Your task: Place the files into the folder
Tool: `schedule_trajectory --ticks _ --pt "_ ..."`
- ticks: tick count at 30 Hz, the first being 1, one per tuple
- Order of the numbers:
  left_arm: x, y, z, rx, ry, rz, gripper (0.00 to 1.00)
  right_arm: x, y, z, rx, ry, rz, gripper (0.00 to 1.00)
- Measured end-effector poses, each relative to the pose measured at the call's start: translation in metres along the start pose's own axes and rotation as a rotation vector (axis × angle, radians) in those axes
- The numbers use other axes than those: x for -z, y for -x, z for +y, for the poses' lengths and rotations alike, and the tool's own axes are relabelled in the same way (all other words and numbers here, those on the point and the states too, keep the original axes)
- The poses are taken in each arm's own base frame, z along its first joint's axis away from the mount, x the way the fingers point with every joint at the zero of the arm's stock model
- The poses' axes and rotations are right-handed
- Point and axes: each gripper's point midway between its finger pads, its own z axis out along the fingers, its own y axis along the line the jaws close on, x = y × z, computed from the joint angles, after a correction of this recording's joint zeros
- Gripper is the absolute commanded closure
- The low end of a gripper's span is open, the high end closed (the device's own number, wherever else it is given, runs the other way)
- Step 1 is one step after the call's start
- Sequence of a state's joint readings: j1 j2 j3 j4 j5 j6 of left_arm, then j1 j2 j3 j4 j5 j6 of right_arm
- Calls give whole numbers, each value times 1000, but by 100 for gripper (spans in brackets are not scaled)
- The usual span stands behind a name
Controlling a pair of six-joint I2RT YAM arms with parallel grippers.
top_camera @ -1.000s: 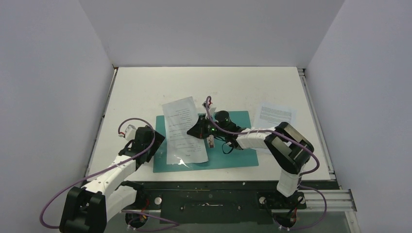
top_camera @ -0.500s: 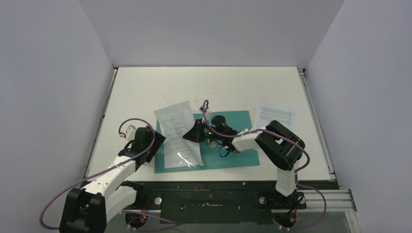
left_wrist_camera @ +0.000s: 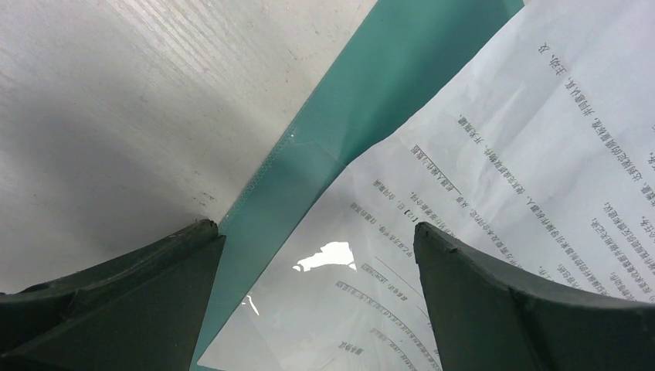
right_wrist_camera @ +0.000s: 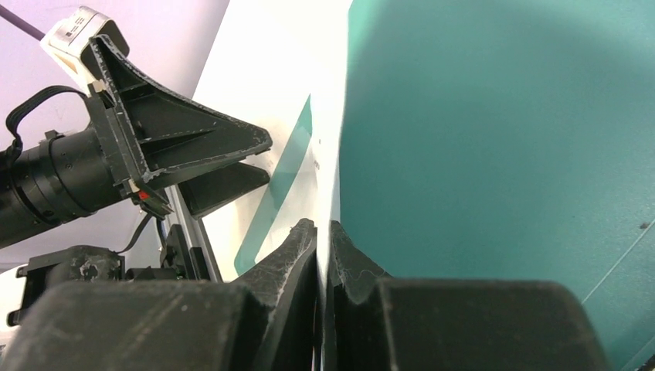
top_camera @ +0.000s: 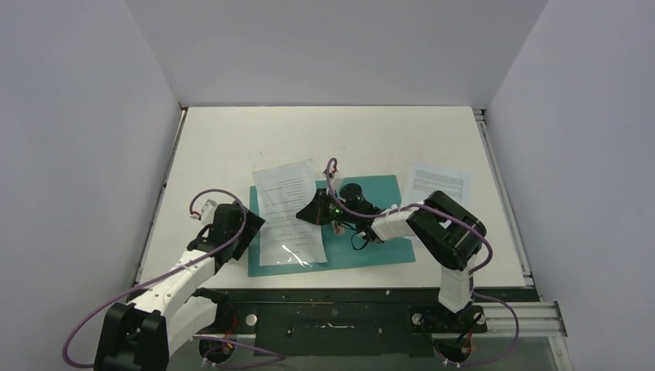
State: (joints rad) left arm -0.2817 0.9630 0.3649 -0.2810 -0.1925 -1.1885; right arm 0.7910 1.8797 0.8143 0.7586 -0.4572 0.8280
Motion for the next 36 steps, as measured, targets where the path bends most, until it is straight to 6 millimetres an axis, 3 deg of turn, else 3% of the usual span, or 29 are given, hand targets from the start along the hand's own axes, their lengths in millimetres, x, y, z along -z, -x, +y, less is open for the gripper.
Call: schedule_trajectory --ticks 12,24,36 --pt "3 -4 1 -8 -9 20 4 -1 -13 -31 -6 -68 40 95" --pt "3 -5 1 -22 -11 24 4 -13 -22 -40 51 -59 112 95" --pt "2 -5 1 -24 -11 29 4 -14 -30 -40 63 -38 153 95"
